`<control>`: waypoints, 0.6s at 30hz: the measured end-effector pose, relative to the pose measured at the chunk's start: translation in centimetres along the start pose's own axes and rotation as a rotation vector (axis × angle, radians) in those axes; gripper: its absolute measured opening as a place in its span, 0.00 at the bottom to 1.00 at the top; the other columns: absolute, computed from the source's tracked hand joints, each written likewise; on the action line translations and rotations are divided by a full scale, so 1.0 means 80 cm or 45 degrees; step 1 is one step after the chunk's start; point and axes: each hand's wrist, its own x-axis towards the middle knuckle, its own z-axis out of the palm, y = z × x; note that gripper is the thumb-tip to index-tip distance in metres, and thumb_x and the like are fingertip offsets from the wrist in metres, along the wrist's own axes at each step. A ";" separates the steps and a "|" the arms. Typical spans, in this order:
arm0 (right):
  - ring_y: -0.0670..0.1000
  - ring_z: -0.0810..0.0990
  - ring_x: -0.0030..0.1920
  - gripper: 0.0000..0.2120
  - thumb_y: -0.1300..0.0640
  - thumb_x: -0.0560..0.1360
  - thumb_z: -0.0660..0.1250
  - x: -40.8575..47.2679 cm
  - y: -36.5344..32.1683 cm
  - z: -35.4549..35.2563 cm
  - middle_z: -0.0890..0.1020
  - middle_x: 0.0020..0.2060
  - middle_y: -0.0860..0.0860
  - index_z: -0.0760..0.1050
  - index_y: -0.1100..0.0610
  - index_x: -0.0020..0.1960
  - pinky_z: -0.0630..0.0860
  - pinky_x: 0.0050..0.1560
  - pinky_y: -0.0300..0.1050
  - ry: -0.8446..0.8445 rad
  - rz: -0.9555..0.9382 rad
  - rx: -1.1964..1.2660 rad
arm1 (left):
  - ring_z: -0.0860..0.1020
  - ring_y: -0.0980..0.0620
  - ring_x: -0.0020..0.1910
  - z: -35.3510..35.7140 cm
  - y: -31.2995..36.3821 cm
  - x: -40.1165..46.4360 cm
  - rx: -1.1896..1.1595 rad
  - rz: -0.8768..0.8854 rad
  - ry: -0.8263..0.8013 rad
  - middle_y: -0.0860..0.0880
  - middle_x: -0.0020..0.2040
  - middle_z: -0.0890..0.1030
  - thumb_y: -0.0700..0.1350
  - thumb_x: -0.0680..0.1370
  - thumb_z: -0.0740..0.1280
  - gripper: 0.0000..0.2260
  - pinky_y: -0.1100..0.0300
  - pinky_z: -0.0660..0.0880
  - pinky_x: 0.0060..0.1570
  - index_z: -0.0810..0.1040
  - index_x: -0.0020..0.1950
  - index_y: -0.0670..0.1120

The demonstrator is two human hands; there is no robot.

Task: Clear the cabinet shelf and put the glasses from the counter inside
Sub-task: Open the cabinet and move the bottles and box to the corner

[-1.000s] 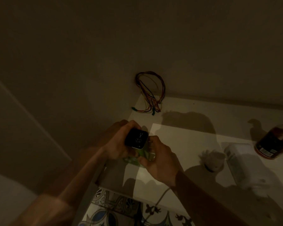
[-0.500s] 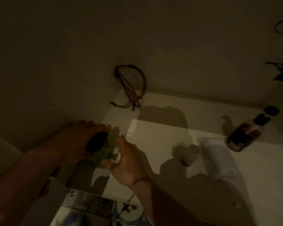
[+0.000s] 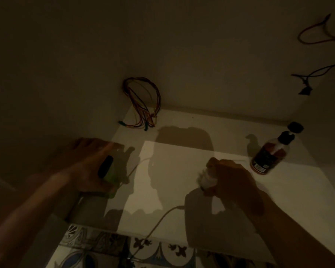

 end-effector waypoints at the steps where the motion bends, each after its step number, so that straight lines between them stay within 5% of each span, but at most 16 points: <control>1: 0.54 0.80 0.50 0.21 0.45 0.72 0.73 -0.002 -0.002 0.002 0.79 0.52 0.50 0.71 0.50 0.62 0.77 0.48 0.45 0.034 -0.008 0.007 | 0.70 0.45 0.69 -0.007 0.003 -0.003 -0.035 0.009 0.045 0.52 0.71 0.71 0.74 0.58 0.69 0.50 0.44 0.68 0.69 0.60 0.77 0.61; 4: 0.48 0.78 0.39 0.06 0.53 0.79 0.67 -0.003 -0.007 0.007 0.79 0.42 0.48 0.77 0.55 0.51 0.66 0.36 0.28 0.348 -0.190 -0.040 | 0.72 0.46 0.66 -0.020 0.008 -0.001 -0.211 0.001 0.028 0.53 0.69 0.72 0.76 0.53 0.66 0.49 0.45 0.73 0.65 0.55 0.73 0.68; 7: 0.53 0.80 0.42 0.12 0.47 0.75 0.69 0.010 -0.036 -0.005 0.81 0.43 0.50 0.77 0.55 0.53 0.77 0.42 0.43 0.386 -0.251 0.173 | 0.75 0.47 0.62 -0.026 0.011 0.000 -0.319 0.012 0.126 0.52 0.65 0.74 0.75 0.56 0.66 0.45 0.45 0.76 0.59 0.55 0.71 0.67; 10: 0.53 0.77 0.42 0.21 0.46 0.68 0.77 0.038 -0.090 -0.024 0.78 0.43 0.48 0.75 0.53 0.55 0.71 0.43 0.43 0.384 -0.253 0.392 | 0.76 0.44 0.63 -0.031 0.013 -0.007 -0.416 -0.018 0.243 0.49 0.65 0.76 0.64 0.66 0.65 0.34 0.44 0.77 0.58 0.57 0.71 0.65; 14: 0.53 0.82 0.49 0.21 0.52 0.65 0.79 0.070 -0.170 -0.028 0.82 0.48 0.49 0.76 0.49 0.55 0.82 0.49 0.53 0.208 -0.236 0.837 | 0.79 0.45 0.56 -0.035 0.010 -0.013 -0.420 -0.113 0.544 0.47 0.61 0.80 0.50 0.74 0.58 0.25 0.49 0.78 0.53 0.64 0.71 0.58; 18: 0.55 0.83 0.52 0.18 0.58 0.65 0.79 0.102 -0.229 -0.012 0.83 0.49 0.52 0.79 0.52 0.52 0.82 0.52 0.55 0.112 -0.254 1.013 | 0.79 0.47 0.57 -0.042 0.001 -0.016 -0.623 -0.261 0.652 0.49 0.63 0.79 0.41 0.78 0.60 0.24 0.49 0.78 0.54 0.66 0.73 0.55</control>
